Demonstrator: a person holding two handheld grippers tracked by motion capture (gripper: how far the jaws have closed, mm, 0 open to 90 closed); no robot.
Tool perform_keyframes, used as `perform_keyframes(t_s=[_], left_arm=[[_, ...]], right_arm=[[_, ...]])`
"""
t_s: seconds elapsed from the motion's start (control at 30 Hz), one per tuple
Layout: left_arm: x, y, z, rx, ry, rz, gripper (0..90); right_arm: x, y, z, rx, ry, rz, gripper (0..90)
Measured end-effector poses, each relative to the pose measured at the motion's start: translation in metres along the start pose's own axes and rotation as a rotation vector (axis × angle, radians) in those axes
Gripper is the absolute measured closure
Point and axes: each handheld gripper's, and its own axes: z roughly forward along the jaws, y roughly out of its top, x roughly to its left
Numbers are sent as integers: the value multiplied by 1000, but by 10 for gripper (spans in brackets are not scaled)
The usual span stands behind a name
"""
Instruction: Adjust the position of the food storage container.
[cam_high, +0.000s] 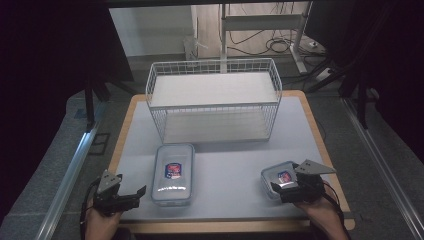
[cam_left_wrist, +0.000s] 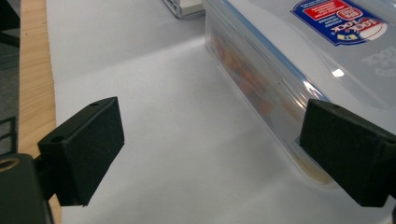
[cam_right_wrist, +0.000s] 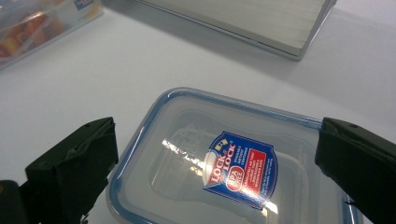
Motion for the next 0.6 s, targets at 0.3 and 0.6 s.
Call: perform_keyframes(t_s=[0.3,0.6], left_arm=[[1,-2,-2,-46,15,19,49],[-2,-3,1,-24,32,40,49]], right_arm=[[1,-1,3,18,7,9,45],[-3,-2,4,19,41,29,149]])
